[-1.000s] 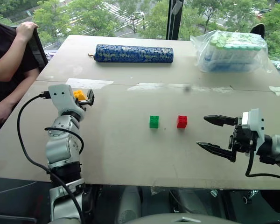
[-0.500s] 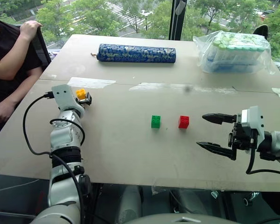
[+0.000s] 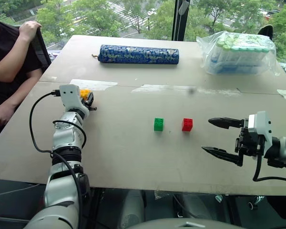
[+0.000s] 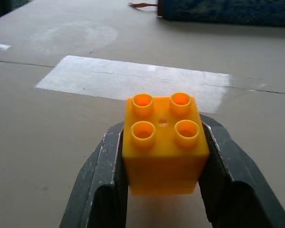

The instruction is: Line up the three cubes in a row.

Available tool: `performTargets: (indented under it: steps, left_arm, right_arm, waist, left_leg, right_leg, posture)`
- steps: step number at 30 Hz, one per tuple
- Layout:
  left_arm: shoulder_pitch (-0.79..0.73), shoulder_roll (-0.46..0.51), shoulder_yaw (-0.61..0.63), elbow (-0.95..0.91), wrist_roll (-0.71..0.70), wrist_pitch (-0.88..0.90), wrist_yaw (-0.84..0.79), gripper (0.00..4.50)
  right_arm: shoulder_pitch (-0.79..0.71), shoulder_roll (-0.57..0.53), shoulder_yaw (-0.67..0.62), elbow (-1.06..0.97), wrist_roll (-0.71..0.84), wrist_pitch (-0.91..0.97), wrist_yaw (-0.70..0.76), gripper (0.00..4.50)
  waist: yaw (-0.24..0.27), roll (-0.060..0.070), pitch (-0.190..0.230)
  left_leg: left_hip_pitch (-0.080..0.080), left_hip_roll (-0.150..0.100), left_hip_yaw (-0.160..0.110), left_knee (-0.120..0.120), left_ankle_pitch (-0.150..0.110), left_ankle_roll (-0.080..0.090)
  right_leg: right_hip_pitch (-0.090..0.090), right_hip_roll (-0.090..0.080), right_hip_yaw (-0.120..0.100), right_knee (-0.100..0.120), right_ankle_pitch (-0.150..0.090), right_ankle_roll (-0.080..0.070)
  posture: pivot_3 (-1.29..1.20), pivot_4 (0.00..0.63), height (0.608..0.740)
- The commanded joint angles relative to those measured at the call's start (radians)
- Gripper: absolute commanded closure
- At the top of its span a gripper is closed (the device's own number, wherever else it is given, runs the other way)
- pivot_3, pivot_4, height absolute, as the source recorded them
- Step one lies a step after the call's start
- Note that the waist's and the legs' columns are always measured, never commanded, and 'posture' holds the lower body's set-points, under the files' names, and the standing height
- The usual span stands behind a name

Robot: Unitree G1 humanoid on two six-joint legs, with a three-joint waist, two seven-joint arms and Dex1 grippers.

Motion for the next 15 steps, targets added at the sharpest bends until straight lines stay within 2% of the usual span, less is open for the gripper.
performTargets:
  steps: [1,4,7,10,15]
  left_arm:
    - [0.009,0.107,-0.132,-0.138,-0.148,0.078,-0.595,3.18]
    - [-0.044,0.184,-0.266,-0.019,-0.058,-0.028,-0.854,3.18]
    - [-0.137,0.201,-0.337,0.143,0.005,-0.147,-1.005,3.18]
    - [-0.212,0.203,-0.396,0.277,0.052,-0.265,-1.068,3.18]
    - [-0.280,0.177,-0.474,0.390,0.084,-0.401,-1.075,3.18]
  right_arm:
    - [0.000,-0.019,-0.039,-0.037,0.019,0.001,-0.004,0.00]
    - [0.002,-0.021,-0.038,-0.042,0.023,0.003,-0.006,0.00]
    - [0.007,-0.021,-0.037,-0.053,0.025,0.006,-0.013,0.00]
    - [0.024,-0.021,-0.043,-0.072,0.031,0.009,-0.018,0.00]
    - [0.057,-0.020,-0.058,-0.097,0.032,0.009,-0.032,0.00]
  waist:
    - [-0.001,0.000,0.000]
    - [-0.002,0.001,0.000]
    - [-0.001,0.001,-0.001]
    - [-0.001,0.001,0.000]
    - [0.000,0.001,0.000]
  left_leg:
    - [0.000,0.000,0.000,0.000,0.000,0.000]
    - [0.001,0.000,0.000,0.000,0.000,0.000]
    - [0.001,0.000,-0.001,0.000,0.000,0.000]
    - [-0.001,0.000,-0.001,0.000,0.000,0.000]
    - [-0.001,0.000,-0.001,0.000,0.000,0.001]
  right_leg:
    - [0.000,0.000,0.000,0.000,0.000,0.000]
    - [0.000,0.000,0.000,0.000,0.000,0.000]
    - [0.000,0.001,-0.001,0.001,0.000,0.000]
    - [0.000,0.001,-0.001,0.000,0.000,0.000]
    - [0.000,0.000,-0.001,-0.001,-0.001,0.000]
  posture:
    - [0.00,0.150,0.740]
    - [0.00,0.150,0.740]
    - [0.00,0.150,0.740]
    - [0.00,0.150,0.740]
    - [0.00,0.150,0.740]
